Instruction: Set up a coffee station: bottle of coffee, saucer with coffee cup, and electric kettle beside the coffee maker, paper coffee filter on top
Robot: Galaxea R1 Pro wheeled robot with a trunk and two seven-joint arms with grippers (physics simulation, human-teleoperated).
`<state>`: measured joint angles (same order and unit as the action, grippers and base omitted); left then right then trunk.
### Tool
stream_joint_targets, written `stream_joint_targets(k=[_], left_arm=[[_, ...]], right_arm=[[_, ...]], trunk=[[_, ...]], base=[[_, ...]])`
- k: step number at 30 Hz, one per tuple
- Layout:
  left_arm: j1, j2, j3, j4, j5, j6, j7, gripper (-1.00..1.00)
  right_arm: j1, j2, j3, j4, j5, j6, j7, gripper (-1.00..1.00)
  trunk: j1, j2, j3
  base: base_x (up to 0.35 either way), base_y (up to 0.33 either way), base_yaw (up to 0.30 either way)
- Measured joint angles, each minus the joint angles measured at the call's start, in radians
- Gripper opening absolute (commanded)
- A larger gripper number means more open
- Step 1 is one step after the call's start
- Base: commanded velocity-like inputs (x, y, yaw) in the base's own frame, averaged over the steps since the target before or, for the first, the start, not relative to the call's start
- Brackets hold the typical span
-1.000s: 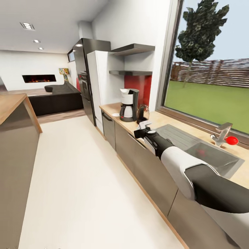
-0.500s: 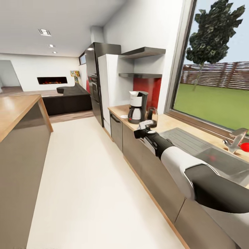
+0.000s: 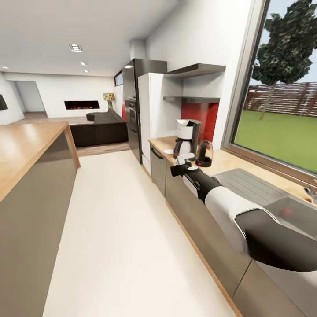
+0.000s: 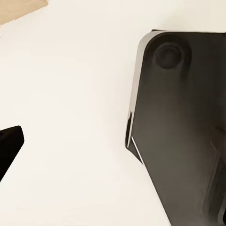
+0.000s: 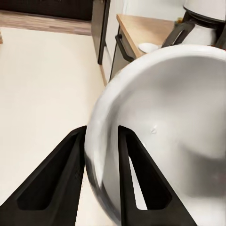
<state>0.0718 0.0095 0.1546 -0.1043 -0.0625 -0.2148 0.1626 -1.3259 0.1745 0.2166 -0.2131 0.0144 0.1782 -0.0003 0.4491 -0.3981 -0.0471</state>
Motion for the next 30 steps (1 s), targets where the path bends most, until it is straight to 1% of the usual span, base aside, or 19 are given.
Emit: stream_joint_targets(k=[4,9,15,30], left_arm=[[0.000,0.000,0.000,0.000,0.000,0.000,0.000,1.00],[0.000,-0.006,-0.001,0.000,0.000,-0.001,0.000,1.00],[0.000,-0.005,-0.001,0.000,0.000,0.000,0.000,1.00],[0.000,-0.003,0.000,0.000,0.000,0.002,0.000,1.00]], right_arm=[[0.001,0.000,0.000,0.000,0.000,0.000,0.000,-1.00],[0.003,0.000,0.000,0.000,0.000,0.000,0.000,-1.00],[0.007,0.000,0.000,0.000,0.000,0.000,0.000,-1.00],[0.007,0.000,0.000,-0.001,0.000,0.000,0.000,-1.00]], trunk=[[0.000,0.000,0.005],[0.000,0.000,0.012],[0.000,0.000,0.020],[0.000,-0.001,0.039]], base=[[0.142,0.000,0.172],[0.022,0.000,0.156],[0.075,0.000,0.143],[0.317,0.000,0.140]])
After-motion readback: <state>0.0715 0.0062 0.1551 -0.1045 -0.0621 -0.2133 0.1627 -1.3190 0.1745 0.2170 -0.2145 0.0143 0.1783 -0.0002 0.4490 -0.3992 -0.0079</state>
